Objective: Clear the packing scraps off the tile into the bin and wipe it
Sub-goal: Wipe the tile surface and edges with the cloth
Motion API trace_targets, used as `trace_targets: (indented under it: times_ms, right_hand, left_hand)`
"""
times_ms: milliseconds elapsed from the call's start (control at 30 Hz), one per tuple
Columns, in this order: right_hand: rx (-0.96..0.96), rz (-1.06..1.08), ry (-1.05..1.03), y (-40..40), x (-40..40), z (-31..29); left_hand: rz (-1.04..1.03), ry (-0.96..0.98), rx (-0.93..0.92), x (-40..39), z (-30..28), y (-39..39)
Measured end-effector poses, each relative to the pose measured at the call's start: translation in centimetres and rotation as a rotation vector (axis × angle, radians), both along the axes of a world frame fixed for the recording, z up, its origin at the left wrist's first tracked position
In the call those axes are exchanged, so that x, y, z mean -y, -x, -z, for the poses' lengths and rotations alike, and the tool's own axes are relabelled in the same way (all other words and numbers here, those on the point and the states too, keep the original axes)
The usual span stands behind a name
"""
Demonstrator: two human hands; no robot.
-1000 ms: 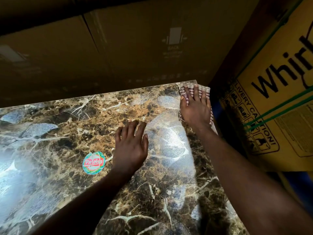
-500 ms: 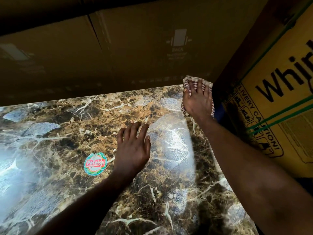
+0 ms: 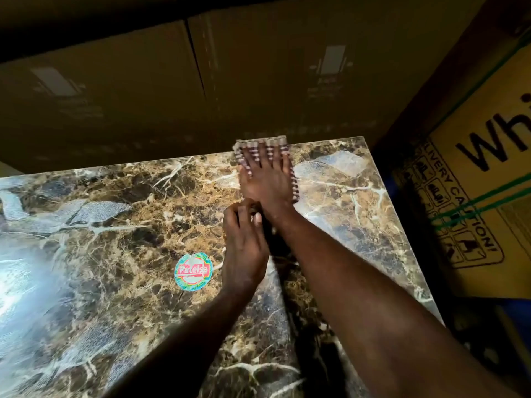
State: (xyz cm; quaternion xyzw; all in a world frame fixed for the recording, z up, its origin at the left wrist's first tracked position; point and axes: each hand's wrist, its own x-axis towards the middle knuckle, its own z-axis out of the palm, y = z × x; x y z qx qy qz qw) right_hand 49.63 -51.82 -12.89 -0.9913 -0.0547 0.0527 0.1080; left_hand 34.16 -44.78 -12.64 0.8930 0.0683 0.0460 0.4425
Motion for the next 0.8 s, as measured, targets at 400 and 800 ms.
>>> trace_targets:
  times_ms: [400, 800]
  right_hand:
    - [0.041, 0.164, 0.031, 1.6, 6.0, 0.3]
    - [0.01, 0.159, 0.025, 6.5, 6.4, -0.4]
  left_hand:
    - [-0.027, 0.094, 0.091, -0.6, -0.7, 0.2]
    - [-0.082, 0.169, 0.207, -0.5, -0.3, 0.1]
